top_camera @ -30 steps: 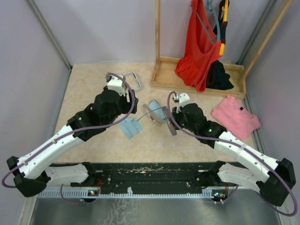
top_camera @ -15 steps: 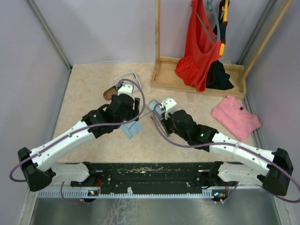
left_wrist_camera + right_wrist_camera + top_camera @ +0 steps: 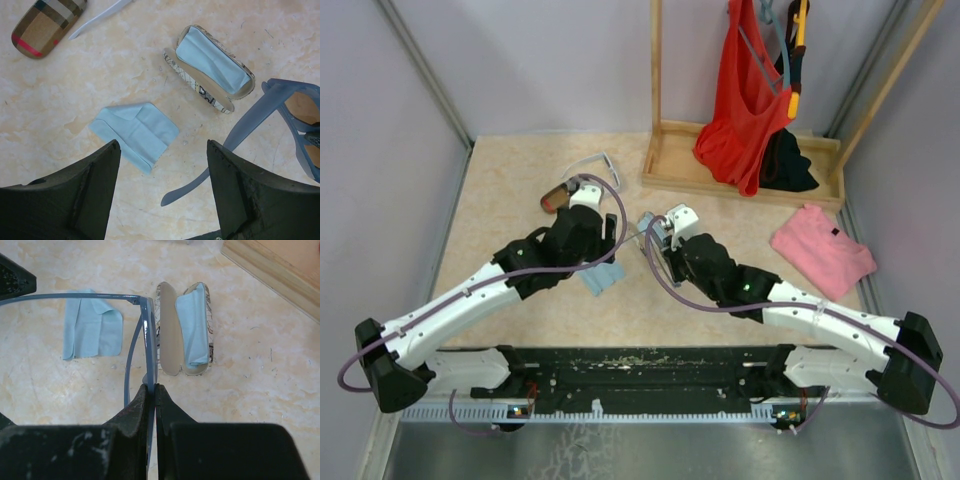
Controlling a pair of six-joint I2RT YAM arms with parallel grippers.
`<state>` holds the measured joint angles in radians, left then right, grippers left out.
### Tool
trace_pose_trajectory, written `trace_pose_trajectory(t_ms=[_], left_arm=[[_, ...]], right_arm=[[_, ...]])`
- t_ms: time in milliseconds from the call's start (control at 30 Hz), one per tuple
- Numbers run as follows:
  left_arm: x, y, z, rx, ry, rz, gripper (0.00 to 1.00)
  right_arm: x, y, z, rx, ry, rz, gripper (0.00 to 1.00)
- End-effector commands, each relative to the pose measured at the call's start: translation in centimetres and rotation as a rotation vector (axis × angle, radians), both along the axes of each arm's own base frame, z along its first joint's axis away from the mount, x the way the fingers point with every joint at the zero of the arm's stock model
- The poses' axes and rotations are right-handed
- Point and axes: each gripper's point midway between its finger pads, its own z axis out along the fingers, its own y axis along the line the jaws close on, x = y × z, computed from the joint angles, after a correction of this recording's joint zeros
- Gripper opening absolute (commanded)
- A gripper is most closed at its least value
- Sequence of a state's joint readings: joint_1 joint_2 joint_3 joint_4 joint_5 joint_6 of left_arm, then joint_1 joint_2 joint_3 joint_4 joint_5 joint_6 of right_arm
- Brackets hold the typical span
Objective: Organize the sunglasses
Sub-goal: Fold the sunglasses.
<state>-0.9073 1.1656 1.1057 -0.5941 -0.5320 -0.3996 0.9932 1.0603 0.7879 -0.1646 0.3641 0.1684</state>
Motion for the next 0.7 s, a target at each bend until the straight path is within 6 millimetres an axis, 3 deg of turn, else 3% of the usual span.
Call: trace_pose_trajectory(t_ms=[0, 667], left_arm=[[-0.2, -0.6, 0.3, -0.041, -0.007, -0.028, 0.76], [-0.2, -3.6, -1.7, -0.101, 0.056, -0.1, 0.74]], right_arm=[[1.1, 1.1, 5.0, 0.131, -0.084, -0.049, 0.0], [2.4, 3.0, 6.7, 0.205, -0.11, -0.064, 0.0]])
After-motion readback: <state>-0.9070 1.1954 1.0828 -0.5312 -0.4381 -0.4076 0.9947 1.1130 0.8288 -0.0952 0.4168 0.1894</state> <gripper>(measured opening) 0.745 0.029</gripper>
